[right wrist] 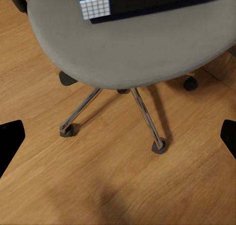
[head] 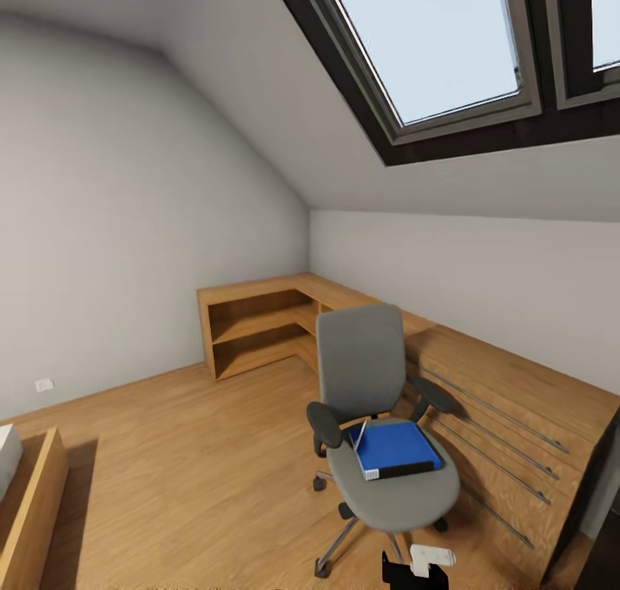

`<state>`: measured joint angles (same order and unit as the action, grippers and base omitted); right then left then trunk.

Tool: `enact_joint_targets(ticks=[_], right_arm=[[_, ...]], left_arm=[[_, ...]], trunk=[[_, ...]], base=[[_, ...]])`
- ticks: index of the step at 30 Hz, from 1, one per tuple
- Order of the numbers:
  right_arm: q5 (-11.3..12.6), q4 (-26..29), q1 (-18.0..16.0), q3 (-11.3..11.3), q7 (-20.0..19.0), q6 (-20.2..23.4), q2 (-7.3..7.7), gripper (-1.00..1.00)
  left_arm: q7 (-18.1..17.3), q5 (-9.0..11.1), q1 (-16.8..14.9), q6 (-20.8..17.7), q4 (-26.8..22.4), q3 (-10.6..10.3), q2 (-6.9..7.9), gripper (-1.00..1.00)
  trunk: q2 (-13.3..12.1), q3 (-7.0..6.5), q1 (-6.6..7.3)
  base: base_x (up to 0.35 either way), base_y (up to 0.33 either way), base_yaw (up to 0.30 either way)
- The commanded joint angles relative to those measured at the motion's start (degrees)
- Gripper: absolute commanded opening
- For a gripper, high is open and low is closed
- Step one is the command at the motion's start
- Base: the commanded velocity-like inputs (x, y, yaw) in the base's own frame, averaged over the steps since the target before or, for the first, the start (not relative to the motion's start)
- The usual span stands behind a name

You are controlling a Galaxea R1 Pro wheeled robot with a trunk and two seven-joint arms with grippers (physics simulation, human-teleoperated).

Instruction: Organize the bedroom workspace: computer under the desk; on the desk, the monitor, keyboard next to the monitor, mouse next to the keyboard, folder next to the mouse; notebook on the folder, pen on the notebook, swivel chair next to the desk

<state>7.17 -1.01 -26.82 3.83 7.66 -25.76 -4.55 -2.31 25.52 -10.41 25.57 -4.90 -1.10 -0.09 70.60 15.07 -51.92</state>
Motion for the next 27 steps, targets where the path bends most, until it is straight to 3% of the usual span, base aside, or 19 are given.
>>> enact_joint_targets(ticks=[1, 27], right_arm=[[0.56, -0.1, -0.07, 0.41, 0.07, -0.25, -0.02, 1.0], [0.56, -0.13, -0.06, 0.45, 0.07, -0.17, -0.02, 1.0]], left_arm=[[-0.24, 0.46, -0.05, 0.18, 0.06, -0.13, 0.0, 1.0], [-0.24, 0.41, -0.02, 0.18, 0.06, -0.13, 0.0, 1.0]], trunk=[[0.05, 0.17, 0.0], [0.05, 2.55, 0.0]], base=[[0.0, 0.0, 0.0], [0.0, 0.0, -0.025]])
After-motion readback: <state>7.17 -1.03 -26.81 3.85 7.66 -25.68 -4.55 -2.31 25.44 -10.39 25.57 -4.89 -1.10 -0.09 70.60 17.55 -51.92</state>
